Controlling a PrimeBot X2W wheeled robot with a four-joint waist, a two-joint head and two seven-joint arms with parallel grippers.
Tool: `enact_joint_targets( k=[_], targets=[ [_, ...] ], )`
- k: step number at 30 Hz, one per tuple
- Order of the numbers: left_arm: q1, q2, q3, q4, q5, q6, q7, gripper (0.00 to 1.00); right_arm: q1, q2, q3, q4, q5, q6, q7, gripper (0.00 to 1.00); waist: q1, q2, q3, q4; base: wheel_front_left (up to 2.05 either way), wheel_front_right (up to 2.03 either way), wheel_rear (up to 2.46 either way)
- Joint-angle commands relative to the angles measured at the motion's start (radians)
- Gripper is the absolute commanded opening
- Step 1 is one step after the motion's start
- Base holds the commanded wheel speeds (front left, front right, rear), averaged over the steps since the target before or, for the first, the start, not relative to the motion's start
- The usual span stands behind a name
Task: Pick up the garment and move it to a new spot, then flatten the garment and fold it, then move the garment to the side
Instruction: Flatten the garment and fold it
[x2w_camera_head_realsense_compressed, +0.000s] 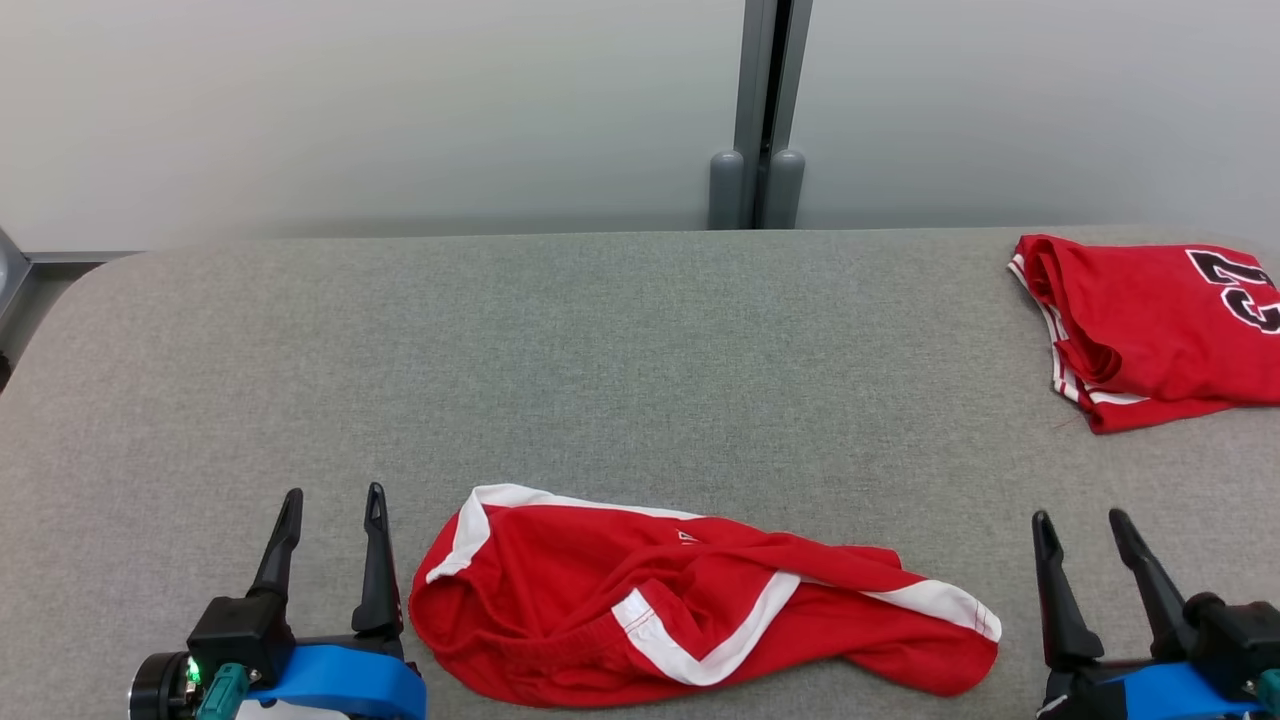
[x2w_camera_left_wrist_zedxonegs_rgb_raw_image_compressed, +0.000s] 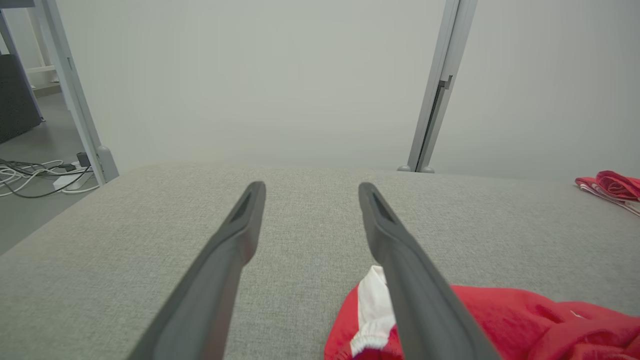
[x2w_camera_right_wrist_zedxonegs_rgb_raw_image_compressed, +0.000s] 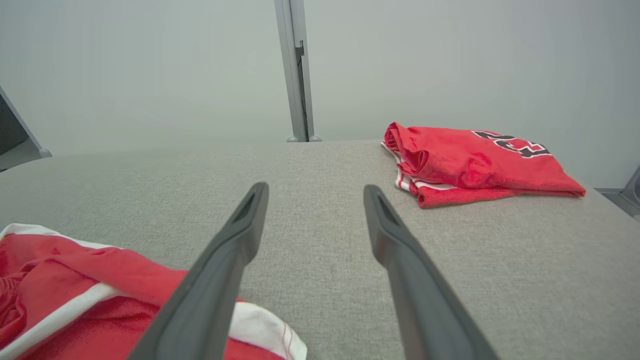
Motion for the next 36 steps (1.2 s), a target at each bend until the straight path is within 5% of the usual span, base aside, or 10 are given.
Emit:
enact_joint_targets(
  k=[1, 19, 36],
  targets=[
    [-0.013, 0.007, 0.002, -0.004, -0.002, 0.0, -0.005, 1.0, -0.014, 0.008, -0.002, -0.012, 0.0, 0.0, -0.01, 1.0, 0.0, 0.0, 0.0, 0.002, 0.0, 0.0, 0.0],
    [-0.067, 0.01, -0.058, 0.008, 0.018, -0.018, 0.025, 1.0, -0.084, 0.014, 0.024, -0.023, 0.028, 0.0, -0.046, 1.0, 0.0, 0.0, 0.017, 0.017, 0.0, 0.0, 0.0],
    [-0.134, 0.011, -0.149, 0.147, 0.022, -0.064, 0.187, 1.0, -0.096, 0.014, 0.037, 0.024, 0.033, 0.0, -0.042, 1.0, 0.0, 0.0, 0.043, -0.006, 0.0, 0.0, 0.0]
  ],
)
